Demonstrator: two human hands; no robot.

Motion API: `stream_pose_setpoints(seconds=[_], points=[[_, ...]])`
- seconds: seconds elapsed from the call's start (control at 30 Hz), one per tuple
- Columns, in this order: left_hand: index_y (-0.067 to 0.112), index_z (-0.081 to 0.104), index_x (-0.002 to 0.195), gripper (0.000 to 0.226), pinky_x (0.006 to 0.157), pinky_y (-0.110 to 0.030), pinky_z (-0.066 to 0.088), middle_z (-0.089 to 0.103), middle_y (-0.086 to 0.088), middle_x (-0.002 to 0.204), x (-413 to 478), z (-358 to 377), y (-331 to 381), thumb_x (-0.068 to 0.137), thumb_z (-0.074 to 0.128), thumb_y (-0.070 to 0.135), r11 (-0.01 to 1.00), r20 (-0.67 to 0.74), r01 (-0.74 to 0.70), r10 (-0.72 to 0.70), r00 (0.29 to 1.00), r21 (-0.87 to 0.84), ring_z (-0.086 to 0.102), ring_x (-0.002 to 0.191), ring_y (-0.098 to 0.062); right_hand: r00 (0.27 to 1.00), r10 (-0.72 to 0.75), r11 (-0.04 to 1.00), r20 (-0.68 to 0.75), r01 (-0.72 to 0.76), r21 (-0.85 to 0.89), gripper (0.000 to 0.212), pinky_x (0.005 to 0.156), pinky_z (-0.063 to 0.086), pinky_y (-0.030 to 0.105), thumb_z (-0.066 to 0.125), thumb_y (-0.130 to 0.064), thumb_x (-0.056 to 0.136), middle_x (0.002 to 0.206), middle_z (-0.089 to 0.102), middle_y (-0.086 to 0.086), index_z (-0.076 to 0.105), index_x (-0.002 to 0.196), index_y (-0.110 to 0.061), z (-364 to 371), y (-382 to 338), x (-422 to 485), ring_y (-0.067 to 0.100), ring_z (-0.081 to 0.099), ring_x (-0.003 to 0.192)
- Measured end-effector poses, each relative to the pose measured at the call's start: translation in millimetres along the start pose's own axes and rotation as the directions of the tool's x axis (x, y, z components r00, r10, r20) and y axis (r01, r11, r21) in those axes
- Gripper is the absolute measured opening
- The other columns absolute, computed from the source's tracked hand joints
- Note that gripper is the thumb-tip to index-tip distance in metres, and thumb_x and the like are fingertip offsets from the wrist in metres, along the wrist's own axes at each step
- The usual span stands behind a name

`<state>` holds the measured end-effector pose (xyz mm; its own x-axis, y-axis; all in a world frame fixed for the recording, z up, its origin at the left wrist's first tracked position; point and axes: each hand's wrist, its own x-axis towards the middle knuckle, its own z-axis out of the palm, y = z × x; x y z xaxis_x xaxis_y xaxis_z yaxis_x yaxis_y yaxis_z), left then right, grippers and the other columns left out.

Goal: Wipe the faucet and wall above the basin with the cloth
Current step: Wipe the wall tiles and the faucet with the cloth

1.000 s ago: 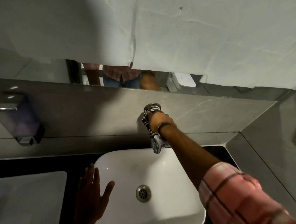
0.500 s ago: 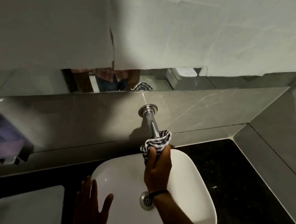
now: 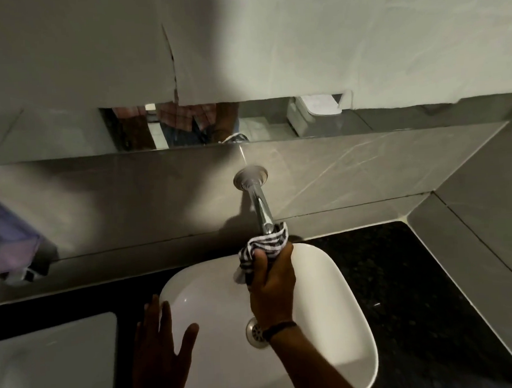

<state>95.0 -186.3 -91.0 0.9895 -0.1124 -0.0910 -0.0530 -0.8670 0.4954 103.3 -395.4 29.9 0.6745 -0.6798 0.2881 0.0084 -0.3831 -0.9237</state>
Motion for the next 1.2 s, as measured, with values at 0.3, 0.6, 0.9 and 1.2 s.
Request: stream_pose_setpoints(seconds=[0.3,0.6,0.9,1.2], points=[[0.01,0.027,0.158,0.111,0.126,-0.056,0.017,0.011,-0.008,0.171,1,-4,3,0.081,0.004,0.087,1.0,0.003,0.005,-0.005,1.0,0.012,0.01,0.158,-0.029,0.999,0.038,0.999,0.013,-0.038,0.004,0.034,0.086,0.058,0.036,0.052,-0.056,0.097,0.104,0.073,-0.003,0.056,0.115,-0.027,-3,-17,0,0.012,0.072,0.095],[0.015,0.021,0.16,0.113,0.129,-0.049,0.008,0.001,-0.003,0.172,-3,-11,8,0.077,-0.001,0.089,1.0,0.005,0.003,-0.003,1.0,-0.005,-0.001,0.159,-0.023,0.848,0.466,0.722,0.251,-0.2,-0.662,0.058,0.096,0.049,0.037,0.058,-0.049,0.096,0.129,0.068,0.013,0.054,0.137,-0.007,28,-101,134,0.035,0.064,0.12],[0.017,0.016,0.161,0.112,0.129,-0.048,0.005,-0.005,-0.001,0.172,-4,-12,8,0.077,-0.002,0.089,1.0,0.01,0.01,-0.01,1.0,-0.026,-0.005,0.158,-0.021,0.992,0.128,0.965,-0.005,-0.126,-0.229,0.046,0.085,0.06,0.034,0.063,-0.058,0.087,0.108,0.076,-0.004,0.062,0.119,-0.026,11,-49,60,0.017,0.073,0.098],[0.016,0.017,0.161,0.11,0.129,-0.048,0.005,0.003,-0.003,0.172,-4,-10,6,0.079,0.0,0.087,0.998,-0.019,-0.001,0.0,1.0,-0.07,-0.002,0.158,-0.021,0.989,0.114,0.951,-0.095,-0.081,0.299,0.026,0.073,0.058,0.017,0.072,-0.034,0.089,0.101,0.079,-0.016,0.066,0.114,-0.031,13,-5,11,0.004,0.077,0.087]])
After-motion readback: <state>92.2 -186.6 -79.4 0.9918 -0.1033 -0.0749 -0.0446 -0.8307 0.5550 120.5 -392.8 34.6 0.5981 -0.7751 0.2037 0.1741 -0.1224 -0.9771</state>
